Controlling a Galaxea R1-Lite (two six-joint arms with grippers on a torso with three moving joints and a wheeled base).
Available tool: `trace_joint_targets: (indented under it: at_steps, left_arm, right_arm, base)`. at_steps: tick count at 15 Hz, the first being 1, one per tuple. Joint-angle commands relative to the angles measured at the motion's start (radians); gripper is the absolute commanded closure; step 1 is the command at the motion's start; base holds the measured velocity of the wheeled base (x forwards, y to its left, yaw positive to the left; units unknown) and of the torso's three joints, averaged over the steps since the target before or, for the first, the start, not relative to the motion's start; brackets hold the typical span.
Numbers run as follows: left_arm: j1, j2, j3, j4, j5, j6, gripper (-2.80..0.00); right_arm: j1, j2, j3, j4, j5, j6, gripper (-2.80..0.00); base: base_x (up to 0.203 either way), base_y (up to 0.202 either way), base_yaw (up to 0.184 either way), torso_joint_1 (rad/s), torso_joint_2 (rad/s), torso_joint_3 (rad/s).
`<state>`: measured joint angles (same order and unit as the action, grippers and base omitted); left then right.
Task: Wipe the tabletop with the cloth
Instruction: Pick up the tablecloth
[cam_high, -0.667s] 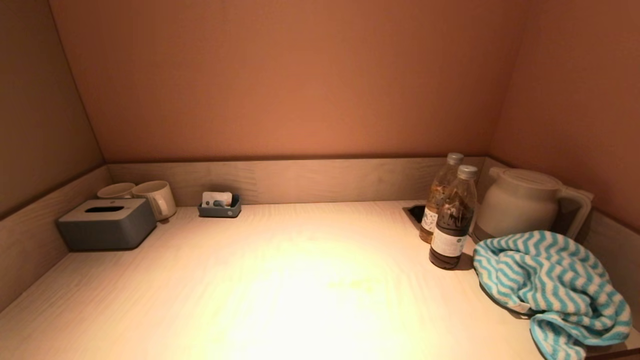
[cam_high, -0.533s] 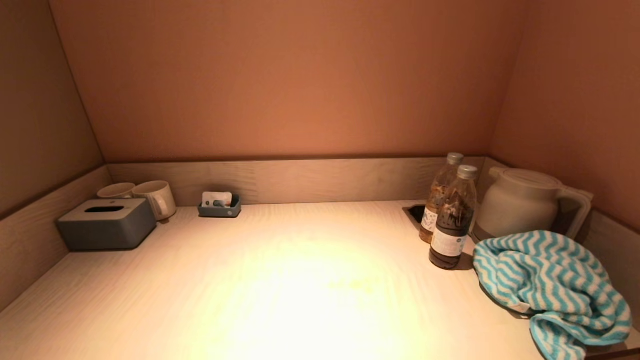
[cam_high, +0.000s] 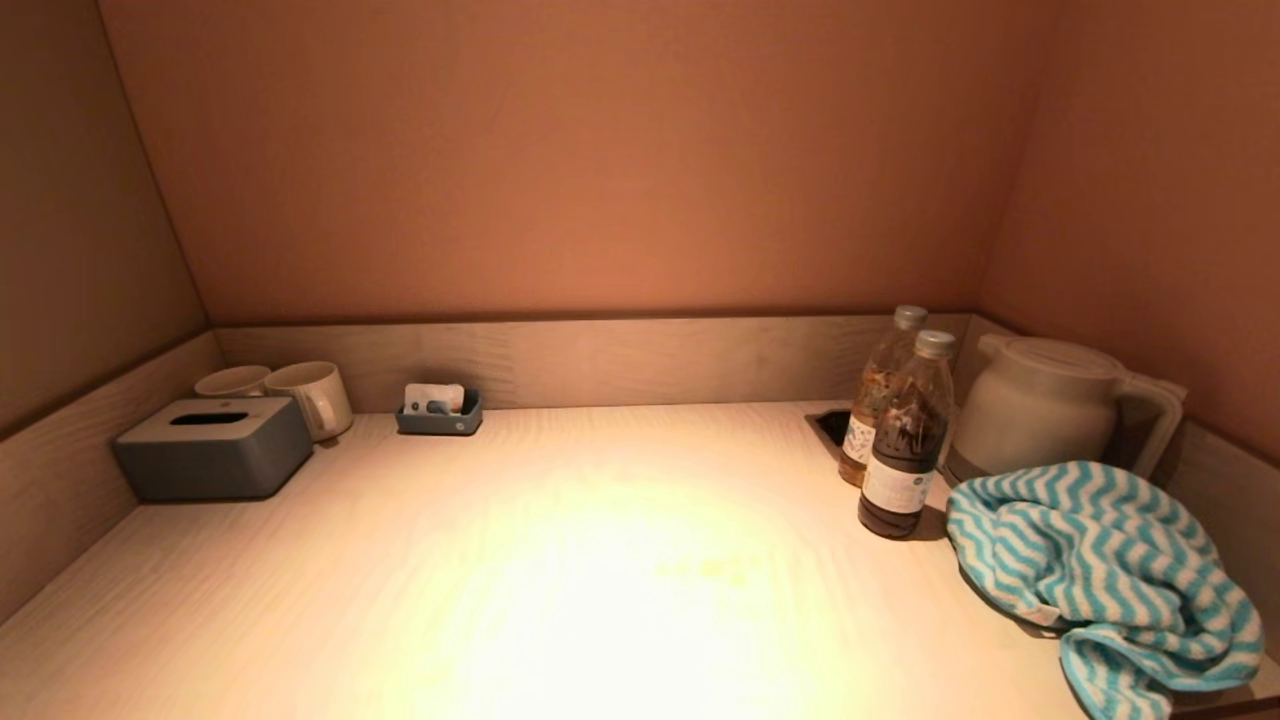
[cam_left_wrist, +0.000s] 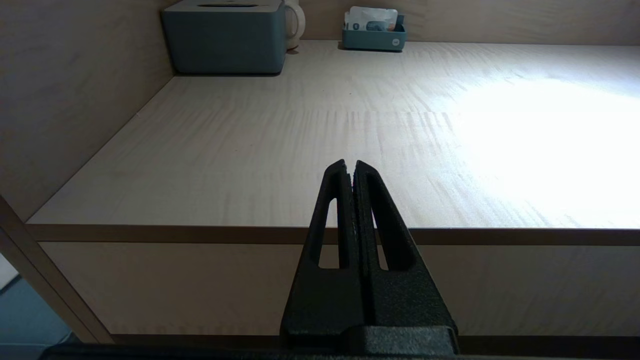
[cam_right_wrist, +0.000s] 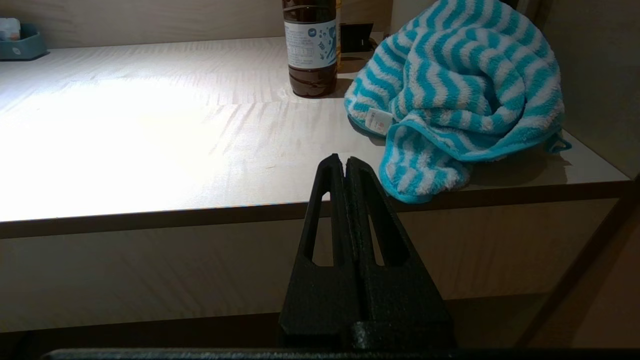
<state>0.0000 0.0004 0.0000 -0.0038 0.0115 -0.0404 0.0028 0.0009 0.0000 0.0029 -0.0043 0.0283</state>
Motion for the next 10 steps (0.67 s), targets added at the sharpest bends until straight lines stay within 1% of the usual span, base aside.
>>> trace_joint_targets:
  at_steps: [1,9,10]
  left_arm:
    - [0.0,0.0,0.0,-0.001,0.001,-0.001,0.0]
    - [0.0,0.0,0.0,-0.001,0.001,-0.001,0.0]
    - [0.0,0.0,0.0,-0.001,0.001,-0.001,0.0]
  right_arm:
    - [0.0,0.001,0.0,0.0,0.0,0.001,0.0]
    - [0.0,0.002,-0.002,-0.001,-0.004,-0.016,0.0]
    - [0.0,0.002,-0.025,0.002,-0.006,-0.021,0.0]
  base:
    - [0.0,0.0,0.0,0.0,0.0,0.0]
    - [0.0,0.0,0.0,0.0,0.0,0.0]
    - [0.0,0.0,0.0,0.0,0.0,0.0]
